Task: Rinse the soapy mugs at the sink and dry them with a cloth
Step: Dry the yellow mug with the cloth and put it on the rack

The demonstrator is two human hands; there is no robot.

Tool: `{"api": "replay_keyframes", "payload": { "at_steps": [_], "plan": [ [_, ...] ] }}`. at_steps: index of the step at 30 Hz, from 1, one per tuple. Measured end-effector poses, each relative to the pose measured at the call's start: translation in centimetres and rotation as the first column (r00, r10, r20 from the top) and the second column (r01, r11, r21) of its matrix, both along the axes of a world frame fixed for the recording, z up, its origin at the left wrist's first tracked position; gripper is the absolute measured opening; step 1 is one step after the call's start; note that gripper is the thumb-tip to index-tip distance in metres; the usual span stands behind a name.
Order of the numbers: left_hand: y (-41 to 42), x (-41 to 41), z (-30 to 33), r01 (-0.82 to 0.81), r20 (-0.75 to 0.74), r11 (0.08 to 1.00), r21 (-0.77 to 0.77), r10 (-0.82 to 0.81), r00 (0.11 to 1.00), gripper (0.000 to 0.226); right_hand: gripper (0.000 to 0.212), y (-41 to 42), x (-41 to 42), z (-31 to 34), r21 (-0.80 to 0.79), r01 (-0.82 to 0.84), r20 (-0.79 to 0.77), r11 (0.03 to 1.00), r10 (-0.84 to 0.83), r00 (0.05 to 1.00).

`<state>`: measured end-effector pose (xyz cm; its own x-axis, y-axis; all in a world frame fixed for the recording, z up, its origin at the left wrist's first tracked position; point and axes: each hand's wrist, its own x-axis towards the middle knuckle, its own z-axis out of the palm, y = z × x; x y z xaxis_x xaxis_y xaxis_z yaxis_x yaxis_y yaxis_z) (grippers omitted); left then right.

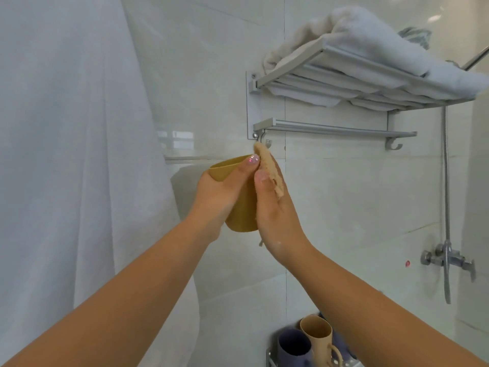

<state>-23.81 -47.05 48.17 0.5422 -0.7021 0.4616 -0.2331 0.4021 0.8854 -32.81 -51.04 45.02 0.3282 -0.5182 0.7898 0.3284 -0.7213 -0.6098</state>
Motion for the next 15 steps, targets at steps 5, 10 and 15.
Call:
{"api": "replay_keyframes", "payload": {
  "at_steps": [5,10,15],
  "plan": [
    [0.6,0.8,-0.1,0.058,-0.013,0.998,-0.022,-0.058,0.998,0.082,0.054,-0.1,0.0,-0.1,-0.085,0.043,-0.019,0.995,-0.044,0.999],
    [0.6,1.4,-0.7,0.058,-0.165,0.990,-0.129,-0.079,0.983,0.087,0.042,-0.2,-0.6,1.0,-0.022,-0.050,-0.120,0.998,0.047,0.992],
    [0.7,2.1,-0.6,0.013,-0.269,0.988,-0.156,-0.055,0.961,0.088,0.057,1.5,0.2,-1.8,-0.106,0.015,-0.149,0.994,-0.031,0.988]
  ]
}}
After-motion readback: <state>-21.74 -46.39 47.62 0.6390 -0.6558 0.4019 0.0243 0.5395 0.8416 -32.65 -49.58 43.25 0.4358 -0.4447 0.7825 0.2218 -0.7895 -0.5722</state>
